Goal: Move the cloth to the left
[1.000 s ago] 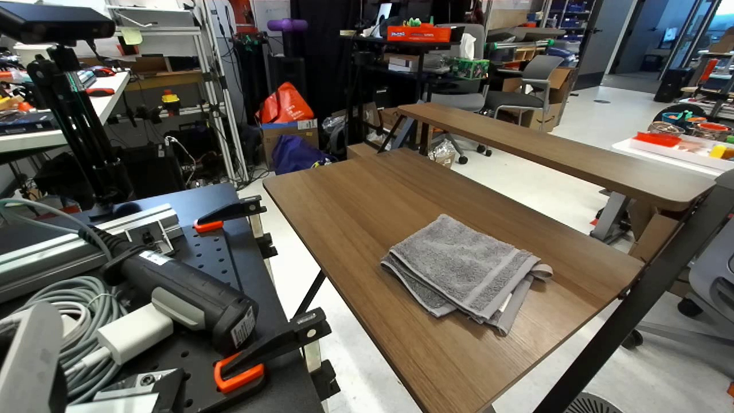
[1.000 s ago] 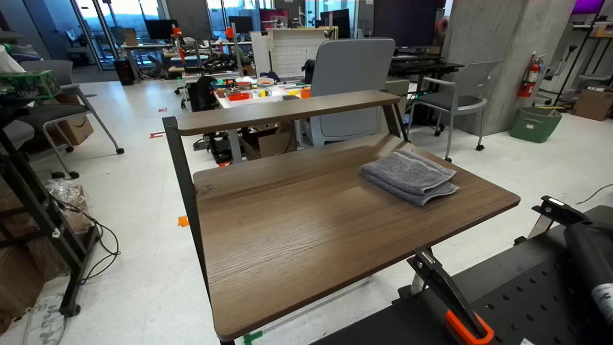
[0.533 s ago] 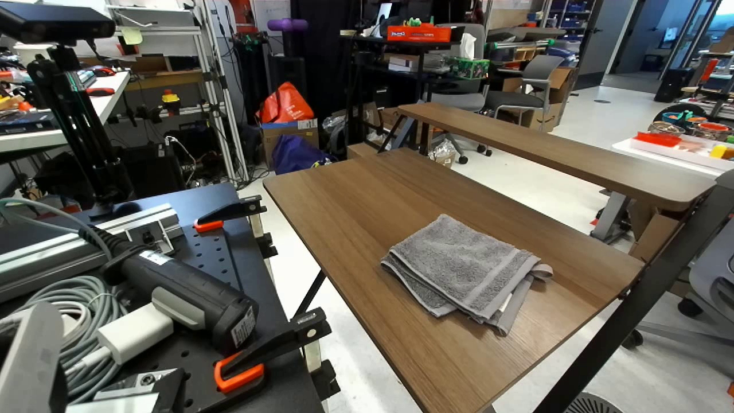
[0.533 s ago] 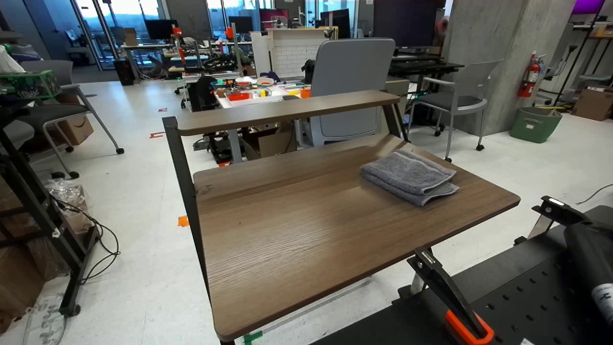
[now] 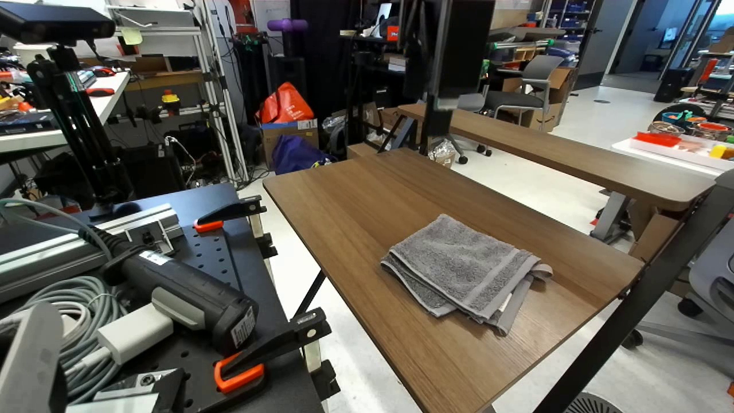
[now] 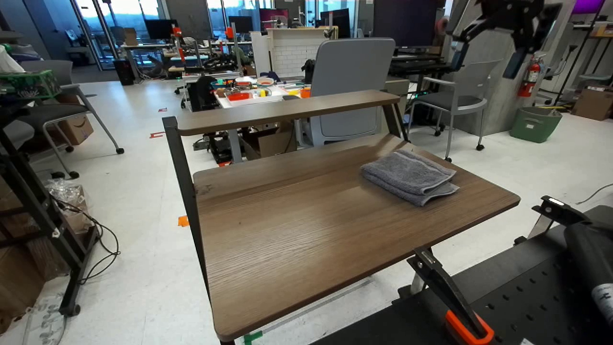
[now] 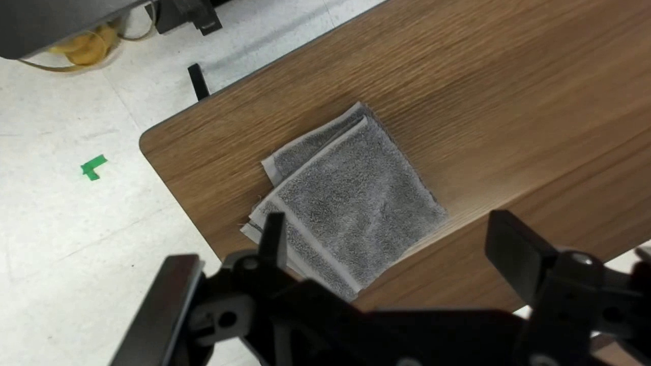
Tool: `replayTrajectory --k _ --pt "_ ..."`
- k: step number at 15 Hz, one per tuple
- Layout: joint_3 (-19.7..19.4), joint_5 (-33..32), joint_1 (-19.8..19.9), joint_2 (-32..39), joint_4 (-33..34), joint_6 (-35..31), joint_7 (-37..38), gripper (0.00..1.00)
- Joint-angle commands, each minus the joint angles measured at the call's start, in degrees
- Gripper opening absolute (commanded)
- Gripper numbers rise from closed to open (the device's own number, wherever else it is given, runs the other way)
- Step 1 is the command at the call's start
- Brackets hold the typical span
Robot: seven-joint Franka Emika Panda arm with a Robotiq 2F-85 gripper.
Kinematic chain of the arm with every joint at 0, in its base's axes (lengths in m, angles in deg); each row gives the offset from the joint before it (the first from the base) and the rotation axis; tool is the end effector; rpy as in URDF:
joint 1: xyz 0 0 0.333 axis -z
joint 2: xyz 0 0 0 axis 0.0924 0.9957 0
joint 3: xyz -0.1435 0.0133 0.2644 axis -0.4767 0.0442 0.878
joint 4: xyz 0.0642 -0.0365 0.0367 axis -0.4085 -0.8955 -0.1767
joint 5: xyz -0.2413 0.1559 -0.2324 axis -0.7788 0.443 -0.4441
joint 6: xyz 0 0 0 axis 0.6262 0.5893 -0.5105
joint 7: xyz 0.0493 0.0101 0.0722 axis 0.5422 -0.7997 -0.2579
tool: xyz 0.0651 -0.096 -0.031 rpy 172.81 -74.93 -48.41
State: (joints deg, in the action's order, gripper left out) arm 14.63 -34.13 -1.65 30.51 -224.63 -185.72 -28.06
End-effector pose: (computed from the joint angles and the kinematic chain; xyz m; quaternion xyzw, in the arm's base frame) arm 0.4815 -0.0873 0.3074 -0.9803 0.1846 -0.0106 0.0687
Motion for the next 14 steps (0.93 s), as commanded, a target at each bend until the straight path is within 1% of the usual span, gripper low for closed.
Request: replayTrajectory --k 1,4,8,11,14 --pt "1.4 4.1 0.8 11.4 7.5 -3.4 -0.9 1.00" --pt "2.4 3.6 1.0 19.8 12.4 -6.1 0.5 1.00" --pt "3.1 2.6 1.3 28.9 18.4 -8.8 2.5 1.00" --pt "3.6 2.5 1.4 34.3 22.5 -8.9 3.6 1.00" --pt "3.8 1.8 0.7 38.9 26.2 -8.2 5.0 1.00"
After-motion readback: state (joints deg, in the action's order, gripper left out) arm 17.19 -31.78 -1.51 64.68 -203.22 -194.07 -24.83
